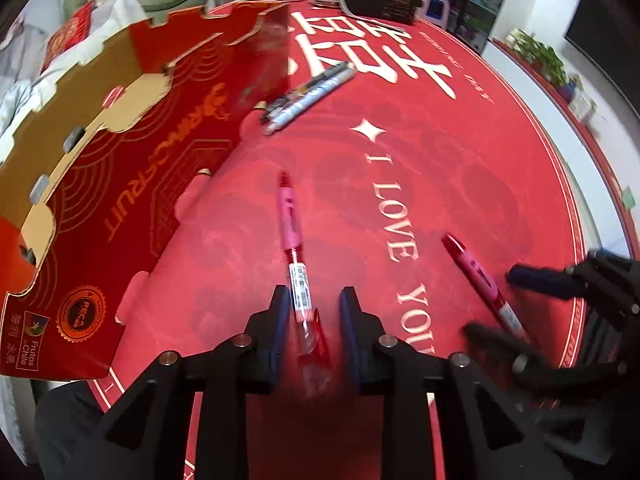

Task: Organize rigid objects
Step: 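Close the right tool on the other pink pen while the left tool holds its pink pen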

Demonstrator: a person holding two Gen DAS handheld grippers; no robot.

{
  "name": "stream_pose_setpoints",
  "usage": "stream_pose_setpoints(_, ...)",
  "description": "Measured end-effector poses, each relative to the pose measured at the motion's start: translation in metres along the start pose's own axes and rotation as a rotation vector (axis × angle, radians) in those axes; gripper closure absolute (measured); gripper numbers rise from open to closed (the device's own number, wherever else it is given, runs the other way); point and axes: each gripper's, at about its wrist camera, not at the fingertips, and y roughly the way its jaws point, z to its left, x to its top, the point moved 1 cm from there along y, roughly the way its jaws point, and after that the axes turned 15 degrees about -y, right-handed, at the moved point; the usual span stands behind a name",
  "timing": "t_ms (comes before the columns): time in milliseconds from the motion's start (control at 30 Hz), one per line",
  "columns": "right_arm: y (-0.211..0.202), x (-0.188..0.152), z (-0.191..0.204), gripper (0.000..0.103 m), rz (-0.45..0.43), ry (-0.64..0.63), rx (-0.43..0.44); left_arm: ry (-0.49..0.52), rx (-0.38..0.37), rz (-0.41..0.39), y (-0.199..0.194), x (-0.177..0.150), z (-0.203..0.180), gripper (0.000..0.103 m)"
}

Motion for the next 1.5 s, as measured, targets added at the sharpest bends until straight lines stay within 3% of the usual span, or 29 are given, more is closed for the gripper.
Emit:
stream_pose_setpoints(400,0.005,0.001,-0.018,0.048,-0.037,0.027,-0.009,0.036,0.029,-0.006,0.0,-0.005,-0.009,0.075)
stream_pose_setpoints(467,-0.002,-0.004,-0.011,0.052,-0.044,0.032,-0.016,0.034,0.032,-0.007,0.0,-0.005,-0.01,0.074)
stream_pose_setpoints(600,-0.004,-0.004,-0.015,0.074,-0.047,0.048,-0.02,0.027,0.034,-0.009,-0.001,-0.005,-0.01,0.074)
stream_pose_setpoints(1367,-0.007,-0.008,-0.015,0.075,-0.061,0.037,-0.029,0.034,0.025,-0.011,-0.002,-0.005,-0.01,0.079)
stream_pose_setpoints(1433,-0.007,-0.007,-0.014,0.091,-0.064,0.035,-0.025,0.035,0.021,-0.011,-0.002,-0.006,-0.01,0.082)
stream_pose_setpoints(1500,-0.007,-0.008,-0.013,0.092,-0.071,0.041,-0.023,0.035,0.015,-0.012,-0.002,-0.006,-0.011,0.085)
